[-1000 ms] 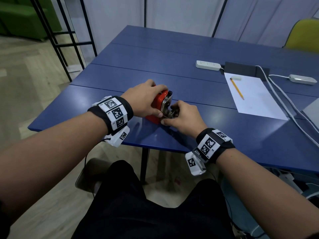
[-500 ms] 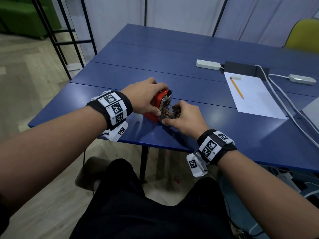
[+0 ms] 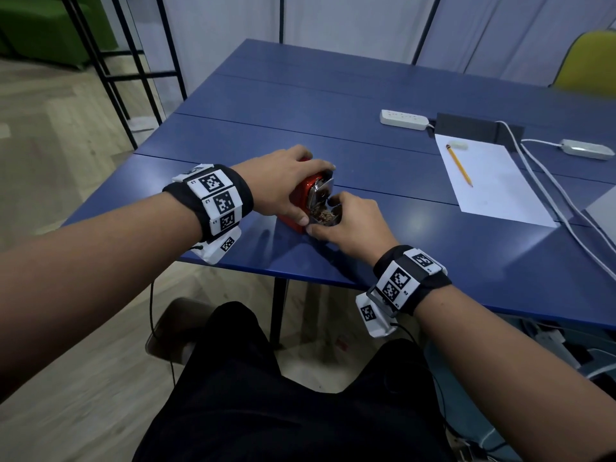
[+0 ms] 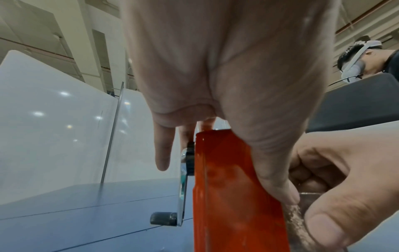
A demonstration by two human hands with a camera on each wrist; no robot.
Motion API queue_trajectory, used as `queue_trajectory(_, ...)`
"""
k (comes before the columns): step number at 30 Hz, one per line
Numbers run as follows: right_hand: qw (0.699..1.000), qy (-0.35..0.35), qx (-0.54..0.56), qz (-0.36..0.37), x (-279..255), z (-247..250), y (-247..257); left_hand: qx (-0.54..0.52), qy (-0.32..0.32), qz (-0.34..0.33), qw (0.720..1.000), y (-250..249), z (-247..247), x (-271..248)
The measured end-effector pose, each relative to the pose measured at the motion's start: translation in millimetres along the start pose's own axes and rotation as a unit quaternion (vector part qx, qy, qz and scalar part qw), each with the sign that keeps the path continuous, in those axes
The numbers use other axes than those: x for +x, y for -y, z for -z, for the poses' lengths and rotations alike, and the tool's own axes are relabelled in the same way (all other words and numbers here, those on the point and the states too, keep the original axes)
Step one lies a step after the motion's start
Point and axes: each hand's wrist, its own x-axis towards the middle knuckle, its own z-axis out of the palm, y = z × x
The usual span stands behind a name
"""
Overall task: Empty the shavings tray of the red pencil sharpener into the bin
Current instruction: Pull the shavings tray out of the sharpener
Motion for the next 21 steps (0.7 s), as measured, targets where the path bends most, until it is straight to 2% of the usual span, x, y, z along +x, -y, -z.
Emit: queue_trajectory(21,1.000,-0.023,-0.008,-0.015,-24.2,14.1,-15.3,0.000,-0.022,0.029,0.999,-1.0,3.0,3.8)
